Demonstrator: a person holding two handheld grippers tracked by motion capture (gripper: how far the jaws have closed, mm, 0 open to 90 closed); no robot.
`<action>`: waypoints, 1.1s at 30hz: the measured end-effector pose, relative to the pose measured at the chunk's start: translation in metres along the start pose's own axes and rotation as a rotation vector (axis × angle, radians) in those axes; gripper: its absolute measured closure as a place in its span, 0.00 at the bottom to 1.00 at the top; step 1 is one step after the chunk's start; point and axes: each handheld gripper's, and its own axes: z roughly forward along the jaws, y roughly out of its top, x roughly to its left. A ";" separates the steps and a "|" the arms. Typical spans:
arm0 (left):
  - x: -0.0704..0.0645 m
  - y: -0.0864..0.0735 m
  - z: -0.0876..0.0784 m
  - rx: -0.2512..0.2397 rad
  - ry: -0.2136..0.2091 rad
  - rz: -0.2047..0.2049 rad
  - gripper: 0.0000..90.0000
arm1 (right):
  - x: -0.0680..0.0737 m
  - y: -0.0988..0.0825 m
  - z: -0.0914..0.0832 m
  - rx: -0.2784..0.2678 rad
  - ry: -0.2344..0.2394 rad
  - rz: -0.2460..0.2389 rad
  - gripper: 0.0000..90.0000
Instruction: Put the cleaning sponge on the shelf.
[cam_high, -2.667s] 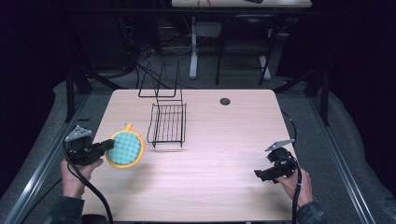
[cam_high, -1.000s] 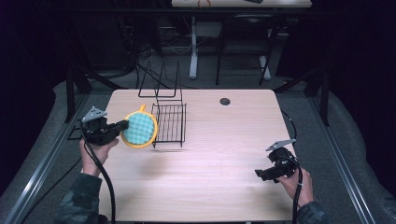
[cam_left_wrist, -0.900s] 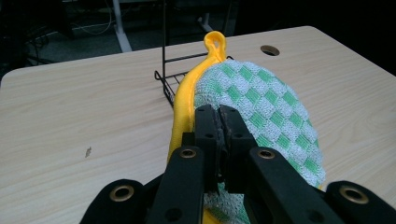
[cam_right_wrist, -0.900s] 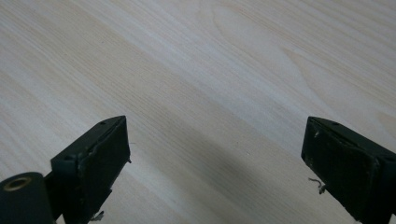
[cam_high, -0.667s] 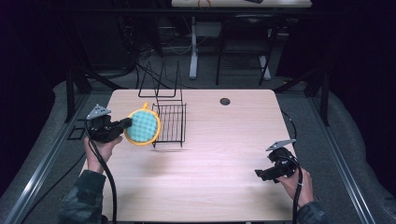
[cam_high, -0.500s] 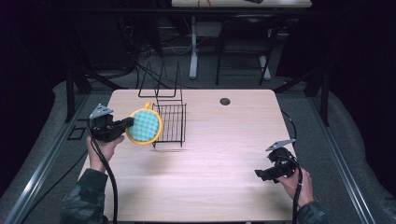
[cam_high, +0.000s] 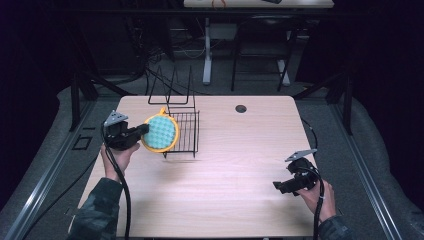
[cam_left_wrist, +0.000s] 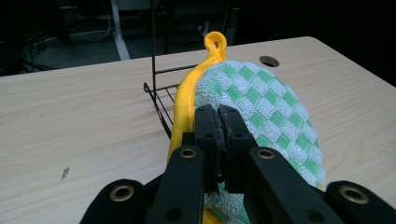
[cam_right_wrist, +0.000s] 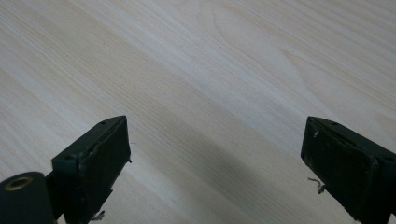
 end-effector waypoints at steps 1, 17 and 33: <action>0.000 0.000 0.000 0.000 0.000 0.000 0.97 | 0.000 0.000 0.000 0.000 0.000 0.000 0.08; -0.005 -0.005 0.022 -0.007 0.014 -0.022 0.97 | 0.001 0.000 -0.001 0.001 0.002 -0.003 0.08; -0.006 -0.009 0.045 0.011 0.008 -0.050 0.97 | 0.000 0.000 0.000 -0.004 -0.001 0.003 0.08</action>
